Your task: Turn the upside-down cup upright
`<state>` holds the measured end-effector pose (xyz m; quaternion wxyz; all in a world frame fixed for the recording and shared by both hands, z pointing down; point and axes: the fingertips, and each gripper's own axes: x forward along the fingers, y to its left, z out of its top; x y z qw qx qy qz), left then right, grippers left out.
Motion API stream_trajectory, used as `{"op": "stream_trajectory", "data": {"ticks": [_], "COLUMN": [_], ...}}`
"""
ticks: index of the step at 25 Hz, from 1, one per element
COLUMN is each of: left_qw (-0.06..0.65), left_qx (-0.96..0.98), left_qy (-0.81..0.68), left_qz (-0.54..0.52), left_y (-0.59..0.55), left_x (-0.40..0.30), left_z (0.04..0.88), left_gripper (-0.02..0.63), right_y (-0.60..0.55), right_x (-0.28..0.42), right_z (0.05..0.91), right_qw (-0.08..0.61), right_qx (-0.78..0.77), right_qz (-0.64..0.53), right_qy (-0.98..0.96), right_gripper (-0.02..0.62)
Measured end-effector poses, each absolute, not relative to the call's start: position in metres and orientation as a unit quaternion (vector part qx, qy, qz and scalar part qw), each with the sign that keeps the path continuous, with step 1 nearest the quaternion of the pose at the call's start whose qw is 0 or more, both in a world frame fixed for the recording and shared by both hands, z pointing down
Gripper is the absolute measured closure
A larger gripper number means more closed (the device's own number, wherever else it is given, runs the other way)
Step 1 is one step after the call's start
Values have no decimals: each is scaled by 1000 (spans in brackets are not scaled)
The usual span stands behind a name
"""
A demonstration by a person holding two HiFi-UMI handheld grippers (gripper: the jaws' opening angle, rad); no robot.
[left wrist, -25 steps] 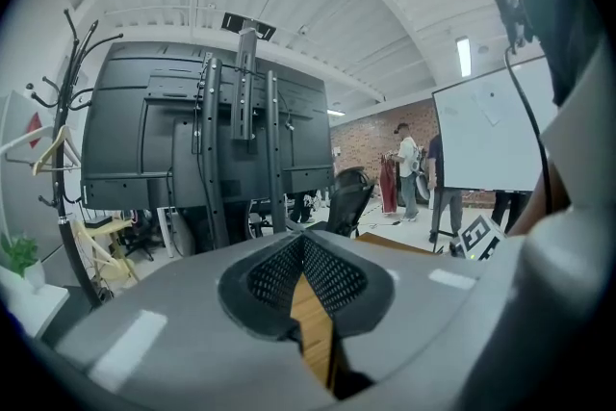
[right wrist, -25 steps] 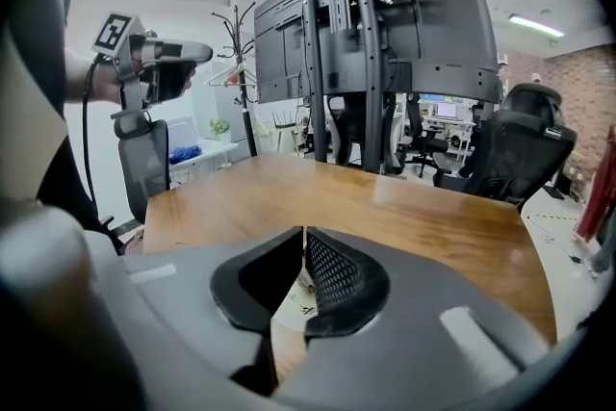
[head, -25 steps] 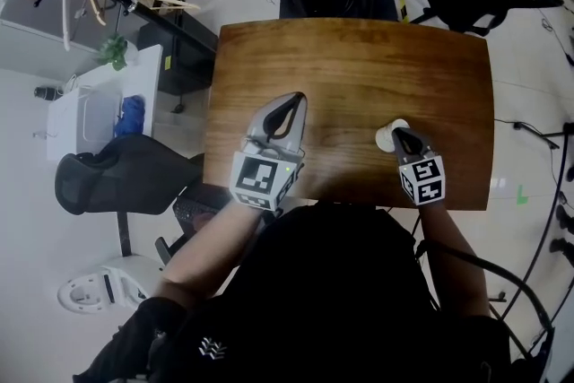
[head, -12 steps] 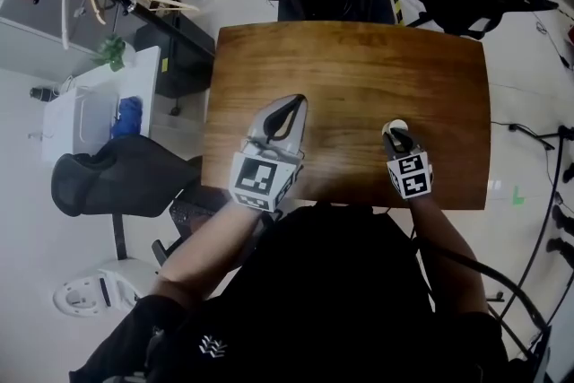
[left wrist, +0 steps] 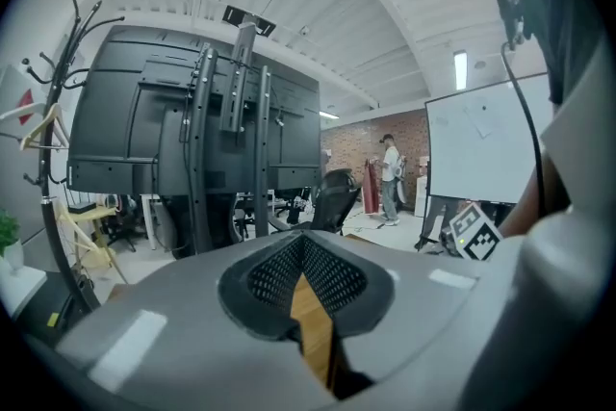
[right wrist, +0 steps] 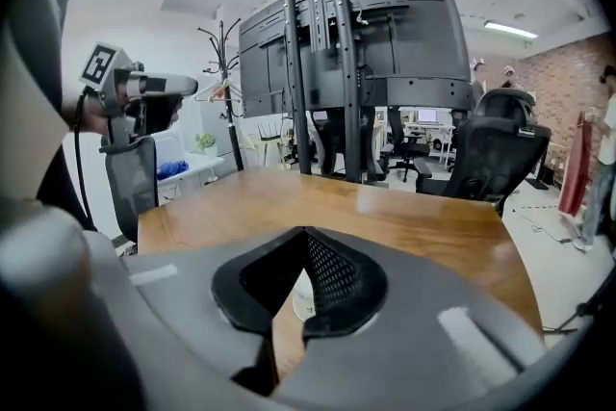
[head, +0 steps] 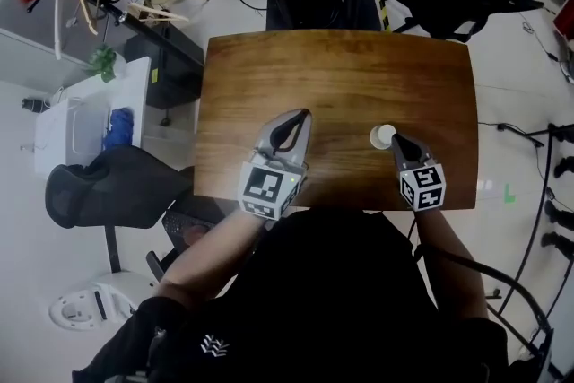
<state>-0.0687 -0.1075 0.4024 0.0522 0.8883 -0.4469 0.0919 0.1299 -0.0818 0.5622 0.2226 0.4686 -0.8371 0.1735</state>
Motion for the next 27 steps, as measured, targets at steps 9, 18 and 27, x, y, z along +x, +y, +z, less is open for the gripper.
{"op": "stream_trajectory", "data": {"ticks": [9, 18, 27], "left_qw": [31, 56, 52], "left_qx": [915, 913, 919], "left_qy": [-387, -393, -379], "left_qz": [112, 90, 88], "left_y": [-106, -125, -125], "left_x": [-29, -21, -11], "left_z": [419, 418, 414], "left_gripper": [606, 606, 606], "right_y": [-66, -72, -75], "right_x": [159, 171, 185], "right_z": [562, 537, 528], "right_qw": [258, 213, 195], "right_qx": [505, 535, 556], "right_qz": [176, 153, 156], "right_qy": [-805, -803, -793], "right_gripper": [594, 594, 594]}}
